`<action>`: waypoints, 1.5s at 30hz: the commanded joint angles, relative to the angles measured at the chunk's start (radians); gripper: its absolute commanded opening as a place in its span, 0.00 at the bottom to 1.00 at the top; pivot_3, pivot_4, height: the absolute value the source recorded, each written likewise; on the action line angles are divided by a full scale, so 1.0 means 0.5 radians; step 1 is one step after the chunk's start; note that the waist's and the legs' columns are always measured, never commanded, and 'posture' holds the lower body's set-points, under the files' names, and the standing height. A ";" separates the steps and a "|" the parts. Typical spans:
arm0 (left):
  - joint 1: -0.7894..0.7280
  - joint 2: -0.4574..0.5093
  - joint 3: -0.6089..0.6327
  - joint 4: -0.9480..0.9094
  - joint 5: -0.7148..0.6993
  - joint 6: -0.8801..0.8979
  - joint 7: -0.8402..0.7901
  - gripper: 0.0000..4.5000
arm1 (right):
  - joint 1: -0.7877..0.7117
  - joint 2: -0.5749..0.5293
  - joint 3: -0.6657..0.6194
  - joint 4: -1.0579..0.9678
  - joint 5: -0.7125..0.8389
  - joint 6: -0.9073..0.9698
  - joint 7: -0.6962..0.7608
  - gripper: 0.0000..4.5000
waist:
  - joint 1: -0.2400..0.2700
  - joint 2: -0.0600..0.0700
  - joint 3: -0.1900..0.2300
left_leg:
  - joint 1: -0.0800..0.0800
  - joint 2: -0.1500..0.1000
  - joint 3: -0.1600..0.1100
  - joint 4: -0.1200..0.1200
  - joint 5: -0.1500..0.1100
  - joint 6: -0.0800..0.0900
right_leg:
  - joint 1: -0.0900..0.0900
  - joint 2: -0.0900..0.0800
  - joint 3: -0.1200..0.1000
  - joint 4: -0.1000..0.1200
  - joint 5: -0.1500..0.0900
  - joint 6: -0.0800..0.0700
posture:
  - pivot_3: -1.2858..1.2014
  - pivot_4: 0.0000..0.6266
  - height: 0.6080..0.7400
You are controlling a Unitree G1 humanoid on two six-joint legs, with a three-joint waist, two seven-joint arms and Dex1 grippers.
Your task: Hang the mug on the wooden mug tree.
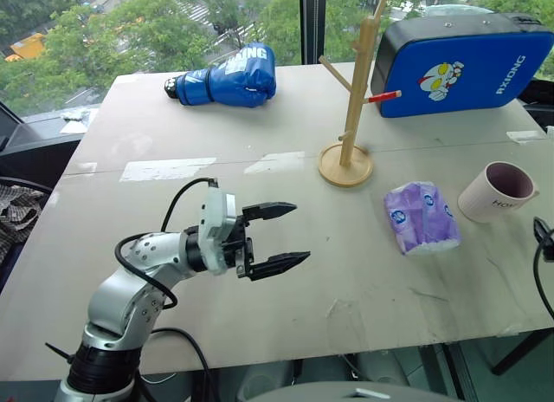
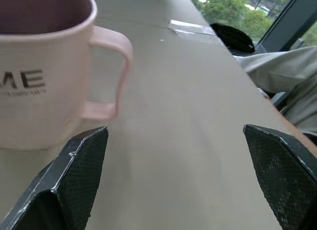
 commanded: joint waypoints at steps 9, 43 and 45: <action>0.052 0.023 0.021 -0.182 -0.047 0.037 0.094 1.00 | -0.326 -0.149 0.178 0.273 -0.050 0.021 -0.008 0.98 | 0.002 0.000 0.000 | -0.001 0.000 0.001 0.000 0.000 0.000 | -0.002 0.000 0.001 0.000 0.000 0.000 | 0.52 0.24 1.00; 0.215 0.082 -0.004 -0.488 -0.104 0.096 0.323 1.00 | -0.264 -0.156 0.290 0.056 0.029 0.230 0.000 0.98 | 0.002 0.001 0.000 | -0.001 0.000 0.002 0.000 0.000 0.000 | -0.003 0.000 0.002 0.001 0.001 0.000 | 0.52 0.24 1.00; 0.216 0.077 -0.023 -0.507 -0.099 0.102 0.343 1.00 | -0.300 -0.155 0.295 0.100 0.018 0.207 -0.015 0.98 | 0.003 0.000 0.000 | -0.001 0.000 0.002 0.000 0.000 0.000 | -0.003 0.000 0.002 0.001 0.001 0.000 | 0.52 0.24 1.00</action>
